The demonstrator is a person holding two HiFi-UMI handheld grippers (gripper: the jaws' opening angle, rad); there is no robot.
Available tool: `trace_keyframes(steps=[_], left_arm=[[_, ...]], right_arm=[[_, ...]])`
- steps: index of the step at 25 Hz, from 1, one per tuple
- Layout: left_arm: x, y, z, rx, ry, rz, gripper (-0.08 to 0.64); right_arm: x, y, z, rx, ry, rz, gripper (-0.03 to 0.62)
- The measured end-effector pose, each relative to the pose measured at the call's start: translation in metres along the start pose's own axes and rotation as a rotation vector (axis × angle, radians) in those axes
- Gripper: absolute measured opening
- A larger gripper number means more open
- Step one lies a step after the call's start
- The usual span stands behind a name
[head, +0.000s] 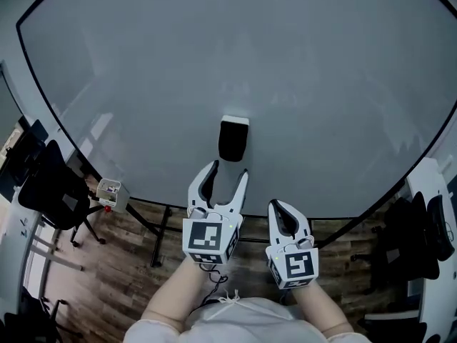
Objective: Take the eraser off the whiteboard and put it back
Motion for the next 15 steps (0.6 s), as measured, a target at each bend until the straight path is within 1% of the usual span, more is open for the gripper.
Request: trace_keyframes(steps=[3,5,8,10,12,15], left_arm=[[0.016,0.007,-0.014,0.03,-0.021,-0.003,0.287],[0.023,0.011,-0.023,0.046,-0.02,-0.005,0.308],[0.033,0.014,-0.035,0.079,-0.013,-0.022,0.316],[0.038,0.014,-0.042,0.086,-0.01,-0.025,0.316],[0.04,0.011,-0.047,0.084,-0.007,-0.031,0.316],[0.039,0.012,-0.05,0.114,-0.007,-0.044,0.314]], right_arm=[[0.0,-0.007,-0.003,0.005,-0.002,-0.001,0.028],[-0.002,-0.01,-0.005,0.008,0.001,-0.009,0.028],[-0.001,-0.014,-0.007,0.011,-0.004,-0.005,0.028],[0.0,-0.016,-0.008,0.011,-0.011,0.0,0.028],[-0.001,-0.018,-0.008,0.009,-0.011,-0.007,0.028],[-0.004,-0.019,-0.006,0.01,-0.008,-0.018,0.028]])
Point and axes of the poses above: the fingertips, and each gripper's own axes: z backward along the fingers, y to its left, x out of its top, the point moved 3 cm from there along z, backward along the fingers, and after that the axes turned 8 degrees about y, right-handed, at the moved point
